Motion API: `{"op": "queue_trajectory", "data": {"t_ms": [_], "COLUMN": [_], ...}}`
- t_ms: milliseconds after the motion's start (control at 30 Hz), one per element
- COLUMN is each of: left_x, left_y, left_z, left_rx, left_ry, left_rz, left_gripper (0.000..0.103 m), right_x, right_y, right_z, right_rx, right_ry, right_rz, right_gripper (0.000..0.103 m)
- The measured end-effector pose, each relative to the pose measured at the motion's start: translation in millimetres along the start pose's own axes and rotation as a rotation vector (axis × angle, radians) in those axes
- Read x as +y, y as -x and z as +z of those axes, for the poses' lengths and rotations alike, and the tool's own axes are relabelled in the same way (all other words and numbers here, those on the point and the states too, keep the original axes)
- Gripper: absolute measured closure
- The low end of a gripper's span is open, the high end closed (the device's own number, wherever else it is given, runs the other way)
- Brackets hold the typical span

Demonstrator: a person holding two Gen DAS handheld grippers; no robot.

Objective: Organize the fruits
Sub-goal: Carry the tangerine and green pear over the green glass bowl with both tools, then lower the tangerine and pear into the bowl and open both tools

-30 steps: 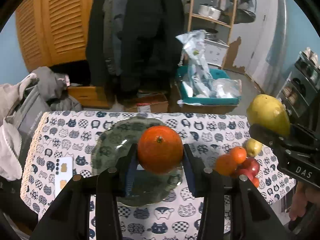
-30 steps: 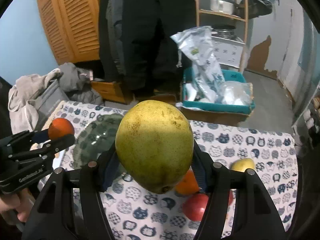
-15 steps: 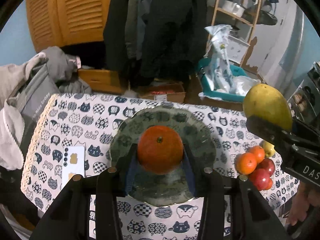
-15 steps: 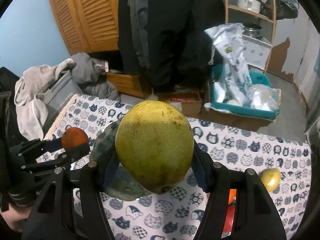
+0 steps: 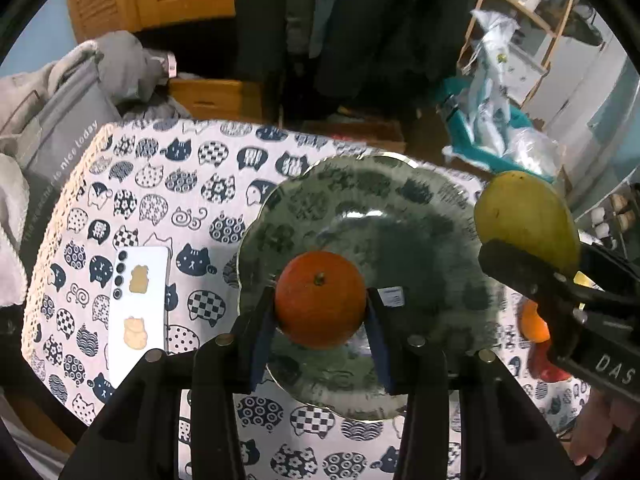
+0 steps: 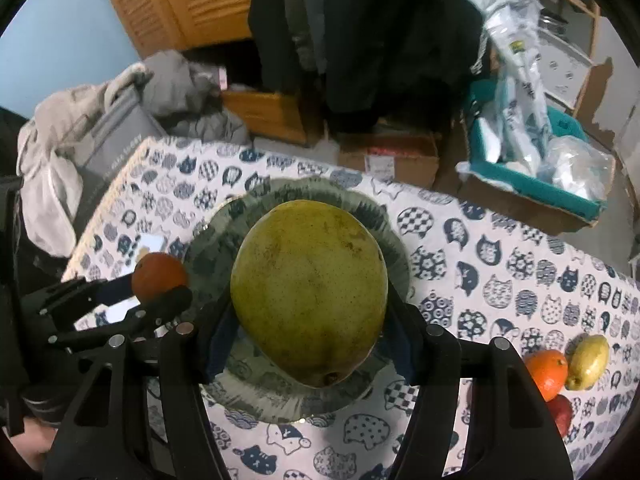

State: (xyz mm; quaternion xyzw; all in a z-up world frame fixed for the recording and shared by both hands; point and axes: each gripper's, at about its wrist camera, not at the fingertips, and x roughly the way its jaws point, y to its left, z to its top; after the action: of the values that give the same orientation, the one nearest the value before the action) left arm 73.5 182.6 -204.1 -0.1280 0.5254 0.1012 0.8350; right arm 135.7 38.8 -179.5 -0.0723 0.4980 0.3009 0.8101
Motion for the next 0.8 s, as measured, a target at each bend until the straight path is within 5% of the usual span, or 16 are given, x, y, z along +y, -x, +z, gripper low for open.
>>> {"op": "queue_trajectory", "data": {"t_ms": [800], "left_x": [2.6], "left_y": [-78.3], "left_z": [-20.4], "left_rx": [0.214], "left_ry": [0.015], "left_rz": [-0.006], "left_gripper": [0.055], "right_x": [-11.1], "right_y": [-50.5], "right_z": [-16.8], "right_rx": [0.134], "right_ry": [-0.017], "right_rz": [0.02], "right_gripper": [0.038]}}
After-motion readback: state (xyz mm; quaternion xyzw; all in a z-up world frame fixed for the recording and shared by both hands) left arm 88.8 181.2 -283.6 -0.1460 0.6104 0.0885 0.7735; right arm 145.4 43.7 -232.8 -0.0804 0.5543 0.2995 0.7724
